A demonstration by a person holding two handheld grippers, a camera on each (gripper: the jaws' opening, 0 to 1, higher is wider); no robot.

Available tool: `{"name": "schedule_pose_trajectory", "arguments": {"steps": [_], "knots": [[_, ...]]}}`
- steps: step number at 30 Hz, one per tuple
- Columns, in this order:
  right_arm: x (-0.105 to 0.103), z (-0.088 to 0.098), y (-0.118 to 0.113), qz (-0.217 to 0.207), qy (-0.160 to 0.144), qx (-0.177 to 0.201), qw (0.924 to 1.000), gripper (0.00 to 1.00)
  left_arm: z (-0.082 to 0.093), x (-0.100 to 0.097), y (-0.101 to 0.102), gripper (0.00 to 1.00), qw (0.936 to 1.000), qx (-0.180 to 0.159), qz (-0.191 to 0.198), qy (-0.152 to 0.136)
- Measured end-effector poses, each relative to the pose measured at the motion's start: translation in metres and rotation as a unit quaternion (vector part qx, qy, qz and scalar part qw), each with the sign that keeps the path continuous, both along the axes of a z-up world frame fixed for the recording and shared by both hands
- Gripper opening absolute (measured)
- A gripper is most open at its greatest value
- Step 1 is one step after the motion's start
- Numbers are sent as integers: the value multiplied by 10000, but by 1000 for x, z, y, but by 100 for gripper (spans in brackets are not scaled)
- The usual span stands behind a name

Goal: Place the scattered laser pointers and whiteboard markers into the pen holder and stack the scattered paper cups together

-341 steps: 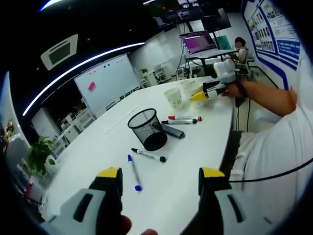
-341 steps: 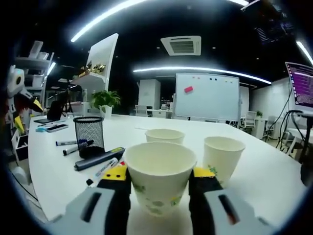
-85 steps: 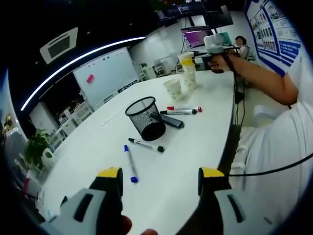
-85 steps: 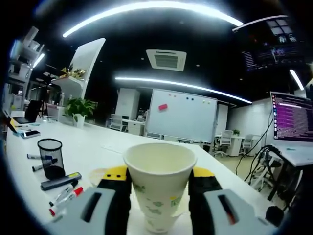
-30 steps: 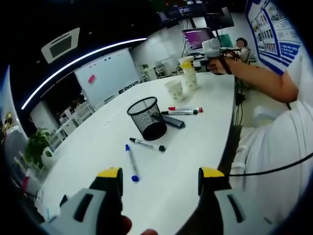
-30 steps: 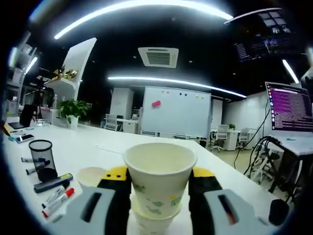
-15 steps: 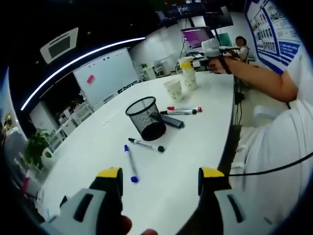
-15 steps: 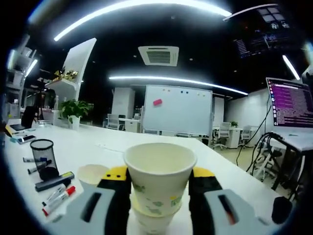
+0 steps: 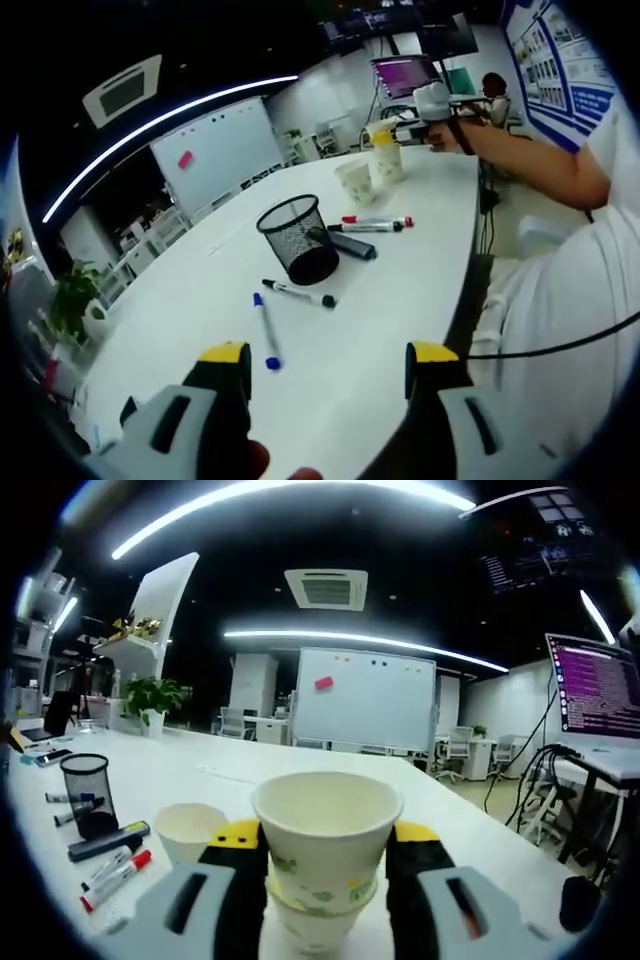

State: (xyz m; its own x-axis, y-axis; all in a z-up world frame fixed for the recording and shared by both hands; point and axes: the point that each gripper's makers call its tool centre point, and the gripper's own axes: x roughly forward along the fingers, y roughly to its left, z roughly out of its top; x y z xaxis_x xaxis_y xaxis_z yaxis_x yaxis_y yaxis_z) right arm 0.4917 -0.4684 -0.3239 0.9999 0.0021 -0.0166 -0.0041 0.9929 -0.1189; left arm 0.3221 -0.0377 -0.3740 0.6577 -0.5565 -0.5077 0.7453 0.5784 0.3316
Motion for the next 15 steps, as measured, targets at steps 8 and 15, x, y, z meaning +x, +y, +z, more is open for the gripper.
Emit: {"name": "schedule_pose_trajectory", "arguments": {"steps": [8,15], "knots": [[4,-4,-5,2,28,36,10000,47,-2,-1,0,63,10000,25,-7,30],[2,-6,1,47,44,27,10000,47,-2,-1,-1,63,10000,24,-22,27]]}}
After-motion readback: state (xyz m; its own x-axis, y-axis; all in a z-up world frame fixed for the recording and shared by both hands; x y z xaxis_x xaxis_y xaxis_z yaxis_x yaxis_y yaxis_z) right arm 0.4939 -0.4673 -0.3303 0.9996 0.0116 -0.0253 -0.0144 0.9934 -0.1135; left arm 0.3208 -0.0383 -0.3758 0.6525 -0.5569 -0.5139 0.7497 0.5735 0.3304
